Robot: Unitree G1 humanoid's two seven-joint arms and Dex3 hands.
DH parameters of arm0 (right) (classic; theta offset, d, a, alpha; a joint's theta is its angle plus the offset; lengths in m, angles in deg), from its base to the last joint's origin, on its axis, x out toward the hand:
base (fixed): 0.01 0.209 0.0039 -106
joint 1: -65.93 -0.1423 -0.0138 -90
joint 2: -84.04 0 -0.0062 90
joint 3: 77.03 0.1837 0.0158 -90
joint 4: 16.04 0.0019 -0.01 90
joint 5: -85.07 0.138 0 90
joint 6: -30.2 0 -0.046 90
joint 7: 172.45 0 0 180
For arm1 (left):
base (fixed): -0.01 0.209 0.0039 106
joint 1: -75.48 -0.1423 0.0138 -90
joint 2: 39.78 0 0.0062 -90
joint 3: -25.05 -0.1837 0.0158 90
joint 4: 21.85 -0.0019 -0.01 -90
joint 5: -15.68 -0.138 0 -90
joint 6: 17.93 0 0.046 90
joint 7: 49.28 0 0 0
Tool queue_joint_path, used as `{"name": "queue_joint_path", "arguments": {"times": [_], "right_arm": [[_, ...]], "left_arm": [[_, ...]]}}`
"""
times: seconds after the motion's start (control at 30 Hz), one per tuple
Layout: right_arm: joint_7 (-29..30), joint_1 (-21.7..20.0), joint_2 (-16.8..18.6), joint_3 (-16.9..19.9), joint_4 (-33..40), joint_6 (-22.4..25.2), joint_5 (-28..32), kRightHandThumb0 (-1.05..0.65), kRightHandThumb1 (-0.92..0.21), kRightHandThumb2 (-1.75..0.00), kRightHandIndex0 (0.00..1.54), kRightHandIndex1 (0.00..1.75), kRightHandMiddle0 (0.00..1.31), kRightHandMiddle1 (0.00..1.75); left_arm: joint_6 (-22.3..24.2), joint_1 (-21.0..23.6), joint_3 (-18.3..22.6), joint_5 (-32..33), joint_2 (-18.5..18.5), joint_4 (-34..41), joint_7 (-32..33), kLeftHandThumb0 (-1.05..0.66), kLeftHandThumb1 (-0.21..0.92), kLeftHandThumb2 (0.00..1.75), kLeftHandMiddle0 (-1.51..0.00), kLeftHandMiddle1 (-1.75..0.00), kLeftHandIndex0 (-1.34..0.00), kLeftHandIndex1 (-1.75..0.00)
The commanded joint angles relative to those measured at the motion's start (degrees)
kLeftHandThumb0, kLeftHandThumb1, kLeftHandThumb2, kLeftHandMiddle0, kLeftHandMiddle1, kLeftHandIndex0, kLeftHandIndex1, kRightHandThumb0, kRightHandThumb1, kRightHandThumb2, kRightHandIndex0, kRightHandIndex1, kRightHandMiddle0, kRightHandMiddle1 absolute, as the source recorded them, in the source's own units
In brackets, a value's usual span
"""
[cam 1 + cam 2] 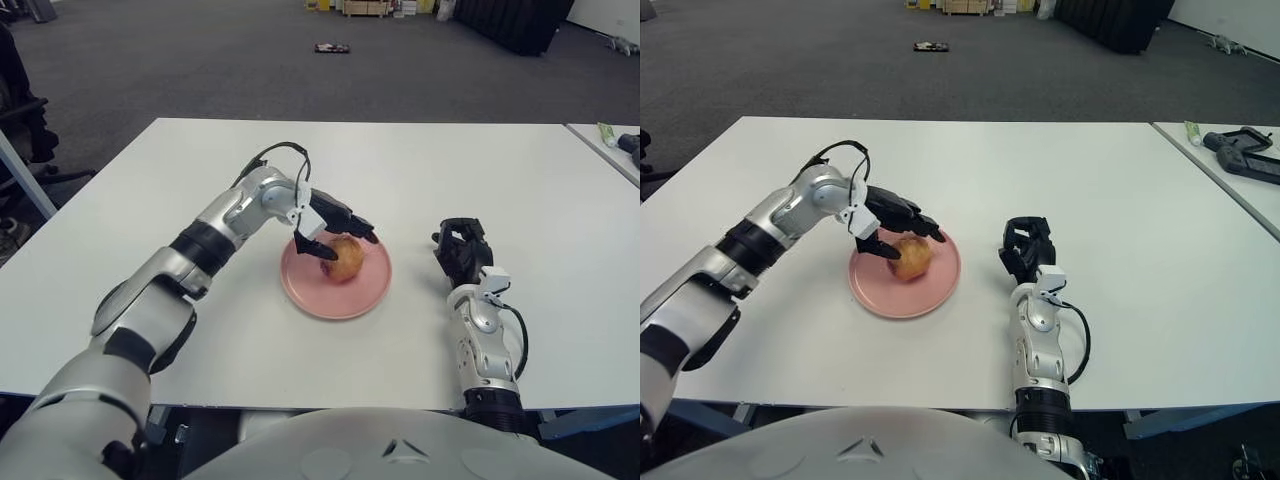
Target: Put the apple into the plate.
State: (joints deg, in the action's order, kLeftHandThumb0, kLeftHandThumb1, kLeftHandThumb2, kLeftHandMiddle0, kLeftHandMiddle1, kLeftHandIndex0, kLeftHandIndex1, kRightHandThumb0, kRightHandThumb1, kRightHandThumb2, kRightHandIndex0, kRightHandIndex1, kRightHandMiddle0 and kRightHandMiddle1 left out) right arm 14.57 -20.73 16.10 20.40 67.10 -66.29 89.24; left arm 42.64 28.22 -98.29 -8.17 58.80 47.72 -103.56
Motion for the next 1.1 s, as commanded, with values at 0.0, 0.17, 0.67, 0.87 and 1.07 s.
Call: {"name": "queue_joint_path", "arguments": {"times": [0.0,0.17,0.67,0.87,1.07], "right_arm": [[-0.30,-1.09,-0.04,0.33,0.11,-0.44,0.94,-0.35,-0.86,-0.61,0.36,1.47,0.22,1.75],[-0.30,-1.18,-0.41,0.33,-0.22,-0.55,0.63,-0.35,-0.89,-0.58,0.36,1.46,0.21,1.75],[0.13,-2.59,-0.56,0.36,-1.80,-1.69,0.35,-0.35,-0.85,-0.63,0.39,1.45,0.23,1.75],[-0.06,-4.03,-1.16,0.24,-3.07,-2.68,-0.07,-0.36,-0.83,-0.65,0.41,1.45,0.24,1.75],[0.20,-6.13,-1.55,0.24,-4.08,-2.50,-0.54,-0.35,-0.87,-0.60,0.40,1.43,0.22,1.75]], "left_arm": [[-2.00,-2.00,3.17,0.40,2.00,0.84,4.39,-0.94,0.92,1.20,0.00,0.00,0.00,0.00],[-5.85,-3.81,6.36,-0.08,2.85,-1.65,11.94,-0.93,0.92,1.21,0.00,0.00,0.00,0.00],[0.33,-15.13,21.55,14.03,1.55,2.50,24.88,-0.89,0.92,1.19,-0.01,-0.11,-0.01,-0.14],[7.06,-20.10,26.97,13.83,-2.21,5.22,34.51,-0.89,0.92,1.21,0.00,-0.27,0.00,-0.30],[5.55,-21.21,30.47,14.09,-6.12,-0.73,44.08,-0.92,0.92,1.23,0.00,-0.61,0.00,-0.73]]}}
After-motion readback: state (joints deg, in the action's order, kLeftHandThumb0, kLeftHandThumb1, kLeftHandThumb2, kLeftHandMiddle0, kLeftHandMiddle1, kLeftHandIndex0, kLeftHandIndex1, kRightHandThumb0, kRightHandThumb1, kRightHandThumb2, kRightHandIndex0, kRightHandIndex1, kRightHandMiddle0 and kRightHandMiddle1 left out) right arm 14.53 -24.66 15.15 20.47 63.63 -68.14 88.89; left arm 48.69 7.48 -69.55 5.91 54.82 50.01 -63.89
